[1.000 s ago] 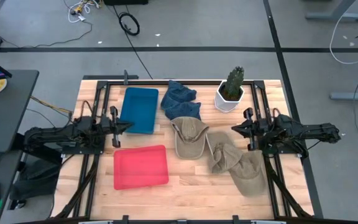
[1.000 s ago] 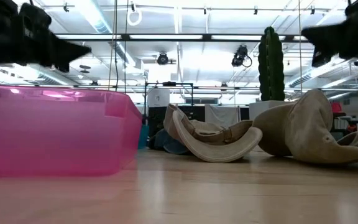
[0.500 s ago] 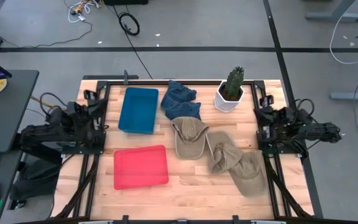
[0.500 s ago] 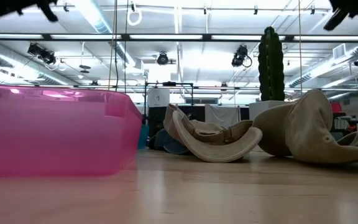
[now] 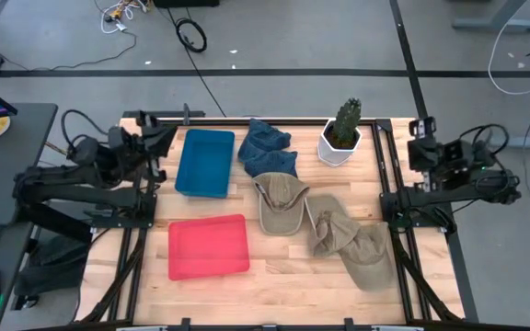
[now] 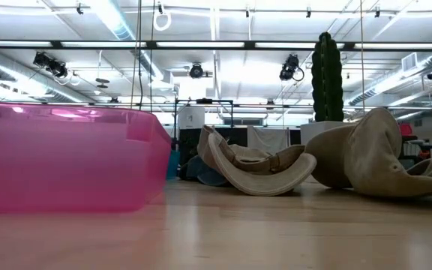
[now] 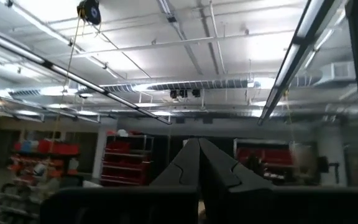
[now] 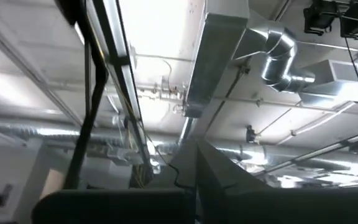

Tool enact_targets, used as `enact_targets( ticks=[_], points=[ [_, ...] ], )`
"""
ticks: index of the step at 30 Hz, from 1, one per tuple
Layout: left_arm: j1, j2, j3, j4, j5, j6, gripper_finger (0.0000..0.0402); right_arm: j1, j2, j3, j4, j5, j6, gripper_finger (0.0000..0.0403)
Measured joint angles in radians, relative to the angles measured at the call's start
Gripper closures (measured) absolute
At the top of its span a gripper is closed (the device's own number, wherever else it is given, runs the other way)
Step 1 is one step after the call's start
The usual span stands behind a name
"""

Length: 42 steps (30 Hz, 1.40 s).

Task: Pick & Place hat
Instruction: Put the bottom brown cap into the blue bin

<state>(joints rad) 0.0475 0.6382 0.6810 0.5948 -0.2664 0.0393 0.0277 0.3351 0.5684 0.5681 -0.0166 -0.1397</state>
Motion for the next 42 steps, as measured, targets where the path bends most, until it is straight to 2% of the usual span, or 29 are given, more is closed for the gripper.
enact_targets(
  ticks=[3, 7, 9, 12, 16, 21, 25, 29, 32, 37, 42],
  points=[
    [0.0, 0.045, 0.04, 0.0, 0.0, -0.077, 0.0399, 0.0, 0.021, 0.029, 0.021, 0.018, 0.034, 0.0395],
    [0.0, 0.088, 0.078, -0.003, -0.002, -0.089, 0.0399, 0.0, 0.05, 0.048, 0.028, 0.122, 0.13, 0.0395],
    [-0.002, 0.096, 0.087, -0.009, -0.001, -0.124, 0.0399, 0.0, 0.058, 0.079, -0.027, 0.156, 0.17, 0.0394],
    [-0.002, 0.094, 0.105, -0.073, -0.004, -0.154, 0.0399, 0.0, 0.091, 0.173, -0.256, 0.211, 0.185, 0.0386],
    [-0.001, 0.088, 0.156, -0.161, -0.04, -0.102, 0.0394, 0.0, 0.188, 0.352, -0.557, 0.237, 0.234, 0.0378],
    [-0.001, 0.086, 0.243, -0.329, -0.032, 0.002, 0.0399, 0.0, 0.295, 0.566, -0.865, 0.255, 0.243, 0.0397],
    [-0.001, 0.086, 0.314, -0.538, -0.029, 0.021, 0.0399, 0.0, 0.374, 0.701, -1.095, 0.302, 0.425, 0.04],
    [-0.001, 0.088, 0.348, -0.671, -0.036, -0.028, 0.0394, 0.0, 0.431, 0.767, -1.288, 0.253, 0.53, 0.0397],
    [-0.001, 0.087, 0.351, -0.717, -0.052, -0.035, 0.0378, 0.001, 0.462, 0.772, -1.386, 0.222, 0.619, 0.0378],
    [-0.001, 0.088, 0.351, -0.787, -0.052, -0.036, 0.034, 0.0, 0.521, 0.772, -1.544, 0.07, 0.753, 0.0311],
    [-0.001, 0.088, 0.351, -0.846, -0.052, -0.036, 0.0311, 0.001, 0.585, 0.772, -1.692, -0.121, 0.764, 0.0235]
  ],
)
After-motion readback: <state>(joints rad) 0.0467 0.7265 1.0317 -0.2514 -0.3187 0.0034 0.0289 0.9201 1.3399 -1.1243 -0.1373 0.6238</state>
